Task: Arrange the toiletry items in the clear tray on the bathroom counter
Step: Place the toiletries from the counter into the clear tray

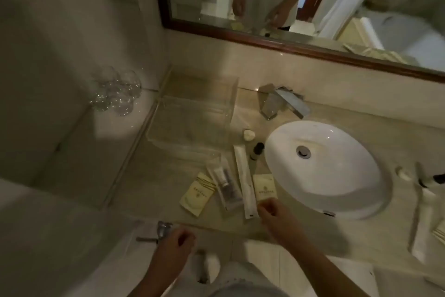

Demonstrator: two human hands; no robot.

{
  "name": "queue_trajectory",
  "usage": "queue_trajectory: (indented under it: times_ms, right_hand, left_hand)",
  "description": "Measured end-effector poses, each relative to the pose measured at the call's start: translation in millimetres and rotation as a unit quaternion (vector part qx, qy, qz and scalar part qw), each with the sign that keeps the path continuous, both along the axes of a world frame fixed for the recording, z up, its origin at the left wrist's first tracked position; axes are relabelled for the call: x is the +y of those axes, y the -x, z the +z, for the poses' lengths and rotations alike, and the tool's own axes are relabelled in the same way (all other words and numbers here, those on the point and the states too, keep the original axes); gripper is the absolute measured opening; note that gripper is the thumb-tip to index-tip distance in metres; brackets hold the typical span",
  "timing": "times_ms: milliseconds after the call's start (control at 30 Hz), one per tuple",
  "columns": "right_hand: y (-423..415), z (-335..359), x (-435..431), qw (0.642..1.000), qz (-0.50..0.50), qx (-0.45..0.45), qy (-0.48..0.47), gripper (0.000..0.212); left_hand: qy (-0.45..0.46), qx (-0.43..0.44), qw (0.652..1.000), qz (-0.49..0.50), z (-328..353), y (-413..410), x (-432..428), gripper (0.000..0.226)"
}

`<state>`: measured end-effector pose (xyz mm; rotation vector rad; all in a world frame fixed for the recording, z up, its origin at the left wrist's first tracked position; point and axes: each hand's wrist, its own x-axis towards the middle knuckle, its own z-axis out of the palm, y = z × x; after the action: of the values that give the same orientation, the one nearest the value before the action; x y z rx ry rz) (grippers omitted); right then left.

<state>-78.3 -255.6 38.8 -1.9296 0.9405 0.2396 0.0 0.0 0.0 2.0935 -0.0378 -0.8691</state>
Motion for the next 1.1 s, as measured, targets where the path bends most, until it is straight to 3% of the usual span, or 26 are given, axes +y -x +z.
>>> queue_trajectory:
  times_ms: [133,267,433,600,700,867,1100]
  right_hand:
    - [-15,-8,0,1.000,-0.001,0.002,0.028,0.009]
    - [-15,-18,-6,0.996,-0.041,0.024,0.070,0.025]
    - [-13,-29,-27,0.987,-0.077,0.031,0.138,0.053]
    - [-15,-38,-39,0.989,-0.030,0.041,0.137,0.055]
    - [-15,-44,-48,0.994,-0.013,0.034,0.105,0.050]
    - [-10,-52,-62,0.993,0.020,0.038,0.109,0.037]
    - [-13,-53,-63,0.974,0.087,-0.004,0.207,0.069]
  left_hand:
    - [0.013,-0.083,0.996,0.017,9,-30,-5,0.015]
    - [-0.026,-0.154,0.987,0.042,-1,-51,-15,0.016]
    - [-0.142,-0.195,0.970,-0.009,-11,-63,-41,0.056]
    - [-0.245,-0.217,0.944,-0.042,-10,-57,-55,0.069]
    - [-0.240,-0.192,0.951,-0.025,-12,-56,-52,0.058]
    - [-0.150,-0.146,0.978,0.017,-9,-52,-45,0.035]
    - [-0.080,-0.137,0.977,0.143,26,-42,-48,0.019]
